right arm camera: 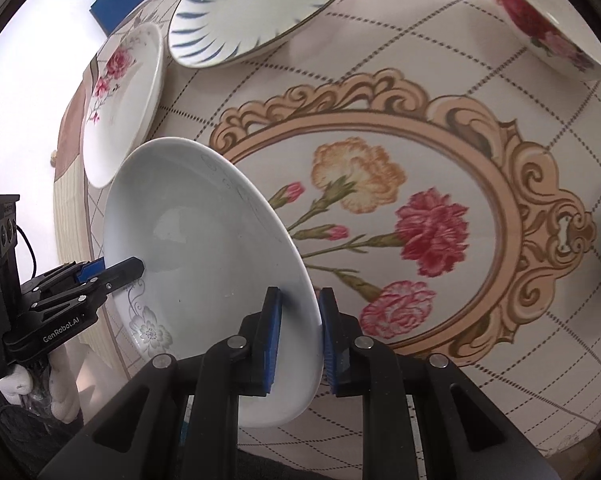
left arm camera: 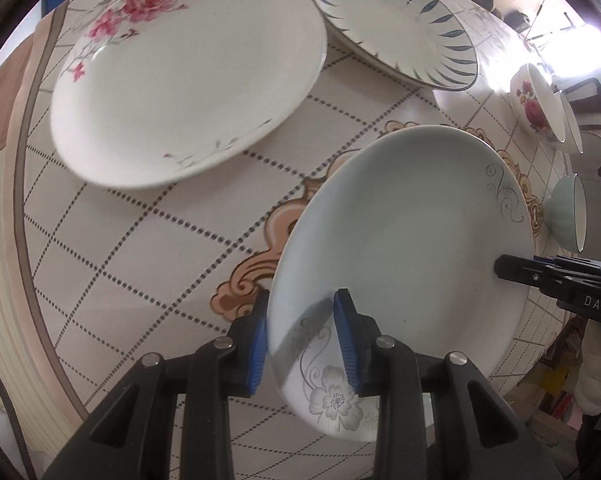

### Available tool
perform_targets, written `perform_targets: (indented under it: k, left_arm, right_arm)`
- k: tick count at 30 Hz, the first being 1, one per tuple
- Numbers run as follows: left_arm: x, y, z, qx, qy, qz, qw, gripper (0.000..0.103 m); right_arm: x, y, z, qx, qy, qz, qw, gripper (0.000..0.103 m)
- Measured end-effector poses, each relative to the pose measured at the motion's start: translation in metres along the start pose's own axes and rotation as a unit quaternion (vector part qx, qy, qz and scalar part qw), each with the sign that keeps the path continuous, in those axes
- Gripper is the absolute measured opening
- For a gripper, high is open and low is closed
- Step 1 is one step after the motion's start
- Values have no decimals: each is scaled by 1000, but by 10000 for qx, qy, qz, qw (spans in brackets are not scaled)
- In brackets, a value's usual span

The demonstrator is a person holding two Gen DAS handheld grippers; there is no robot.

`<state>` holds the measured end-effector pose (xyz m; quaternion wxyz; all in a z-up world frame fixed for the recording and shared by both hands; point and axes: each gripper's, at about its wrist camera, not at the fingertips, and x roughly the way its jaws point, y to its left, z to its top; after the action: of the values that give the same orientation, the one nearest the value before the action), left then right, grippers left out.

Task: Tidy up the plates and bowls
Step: 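Lift the white plate and carry it onto the flower ornament, lowering it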

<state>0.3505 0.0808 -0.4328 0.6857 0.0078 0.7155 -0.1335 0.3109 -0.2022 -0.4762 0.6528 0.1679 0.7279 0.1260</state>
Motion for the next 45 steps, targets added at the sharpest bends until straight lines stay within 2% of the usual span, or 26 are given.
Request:
perform_targets:
  k: [5, 11, 20, 22, 24, 25, 27, 32, 36, 38, 40, 41, 43, 45]
  left_arm:
    - [16, -27, 27, 174, 69, -91, 9998, 28]
    - [24, -43, 44, 232, 94, -104, 9996, 28]
    - [29, -34, 34, 282, 162, -23, 9995, 28]
    - [32, -44, 28, 250, 148, -12, 9996, 28]
    - [36, -50, 28, 238, 126, -27, 9996, 28]
    - [43, -65, 37, 218, 123, -23, 9997, 28]
    - [45, -71, 47, 163, 140, -12, 9998, 28]
    - [33, -69, 41, 22, 4, 72, 10000, 28]
    - [21, -67, 33, -13, -146, 319, 9994, 29]
    - [13, -66, 29, -89, -179, 437, 9988, 29]
    - [2, -64, 20, -163, -282, 477, 9983, 29]
    - [-3, -65, 16, -186, -342, 511, 9979, 29]
    - [-17, -66, 8, -239, -491, 568, 9969, 29]
    - [-31, -68, 1, -315, -591, 554, 9962, 29]
  right_arm:
    - [-22, -48, 16, 217, -119, -134, 9996, 21]
    - [-40, -100, 28, 388, -174, -262, 9988, 22]
    - [-47, -143, 25, 492, -79, -396, 9980, 23]
    - [-51, -151, 24, 485, -76, -385, 9981, 23]
    - [-50, -145, 23, 448, -100, -410, 9981, 23]
    - [-52, -149, 22, 444, -97, -404, 9981, 23]
    - [-52, -149, 25, 429, -81, -396, 9983, 23]
    - [-46, -123, 33, 302, -56, -591, 9978, 23]
    - [-54, -121, 28, 190, -68, -885, 9959, 23]
    - [-54, -108, 27, 107, -109, -1190, 9928, 28]
    - [-64, -104, 21, -70, -230, -1529, 9880, 43]
    - [-68, -98, 18, -183, -304, -1700, 9848, 47]
    - [-81, -92, 9, -391, -438, -1870, 9806, 56]
    - [-93, -83, 1, -568, -558, -1944, 9777, 71]
